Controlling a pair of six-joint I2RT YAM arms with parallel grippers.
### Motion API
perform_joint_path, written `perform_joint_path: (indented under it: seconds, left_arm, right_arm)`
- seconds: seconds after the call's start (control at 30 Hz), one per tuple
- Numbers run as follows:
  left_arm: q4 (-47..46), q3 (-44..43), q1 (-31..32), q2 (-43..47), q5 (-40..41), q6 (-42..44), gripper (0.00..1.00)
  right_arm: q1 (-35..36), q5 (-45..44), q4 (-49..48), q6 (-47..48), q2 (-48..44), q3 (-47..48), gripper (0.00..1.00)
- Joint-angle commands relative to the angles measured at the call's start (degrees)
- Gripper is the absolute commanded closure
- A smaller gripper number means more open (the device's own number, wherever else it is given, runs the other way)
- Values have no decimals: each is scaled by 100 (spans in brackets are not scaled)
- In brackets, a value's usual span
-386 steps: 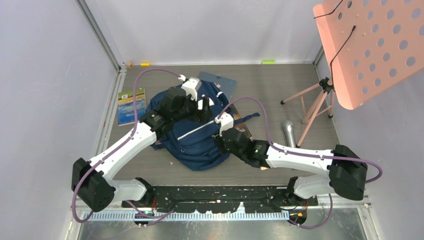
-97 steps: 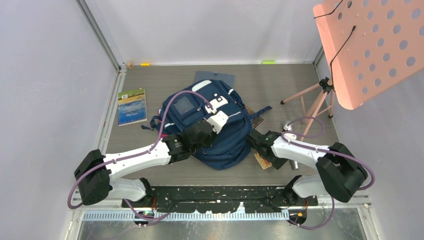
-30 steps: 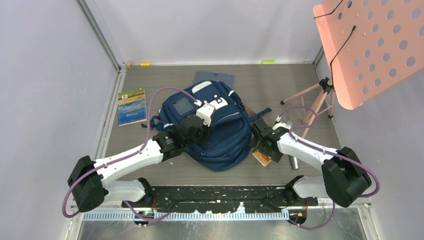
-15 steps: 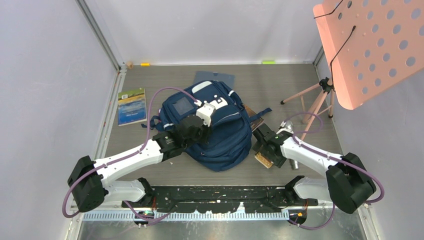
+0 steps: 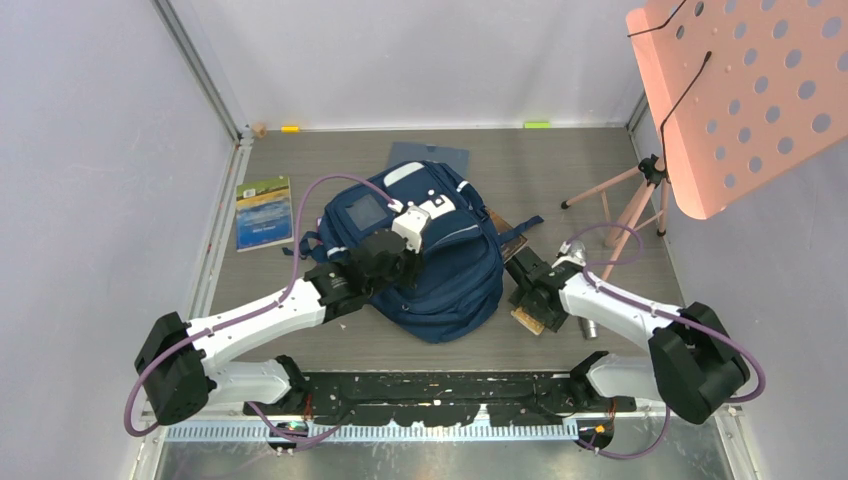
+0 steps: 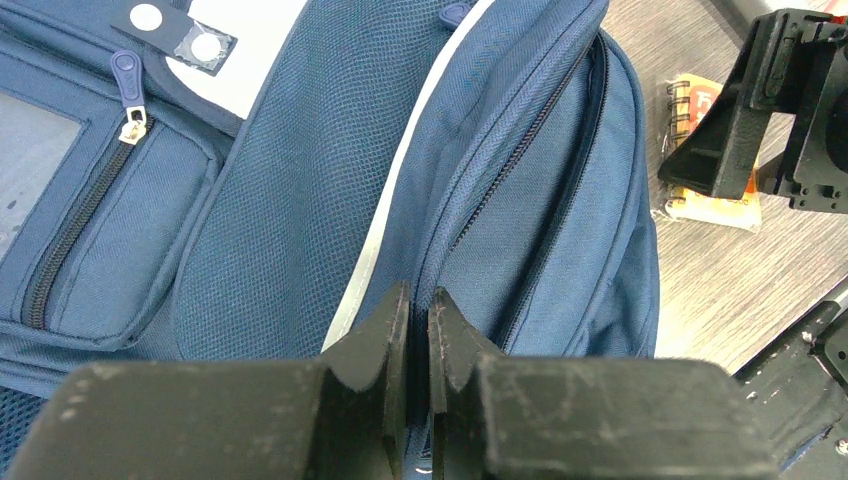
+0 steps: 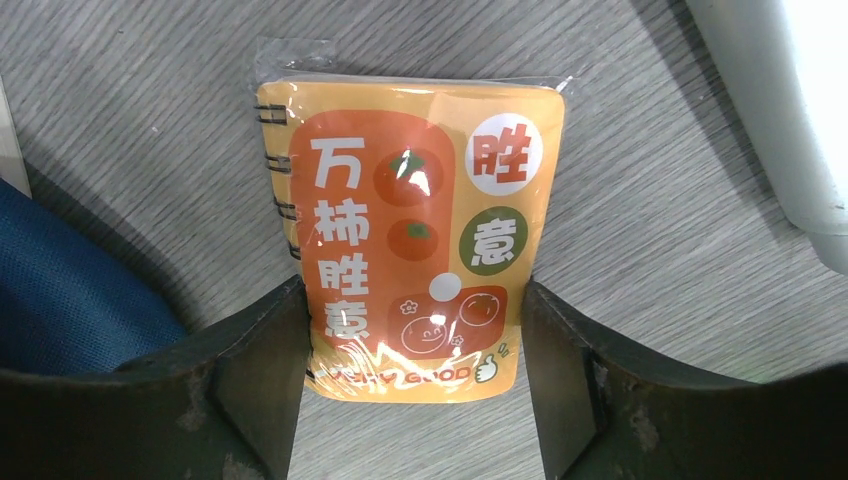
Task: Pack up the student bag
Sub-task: Pick up the stationery from the center of the board.
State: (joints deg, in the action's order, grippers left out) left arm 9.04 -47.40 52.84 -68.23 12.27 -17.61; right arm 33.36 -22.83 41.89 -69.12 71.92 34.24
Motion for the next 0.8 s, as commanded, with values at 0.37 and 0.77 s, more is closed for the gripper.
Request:
perform_joint_path:
  seconds: [0.37, 0.77]
  left_arm:
    - [-77, -240, -29, 111, -247, -132, 100]
    - [-306, -375, -46, 89, -489, -208, 100]
  right_arm:
    - [-14, 115, 917, 1052, -1661, 774, 40]
    - [342, 1881, 262, 1786, -1596, 1751, 44]
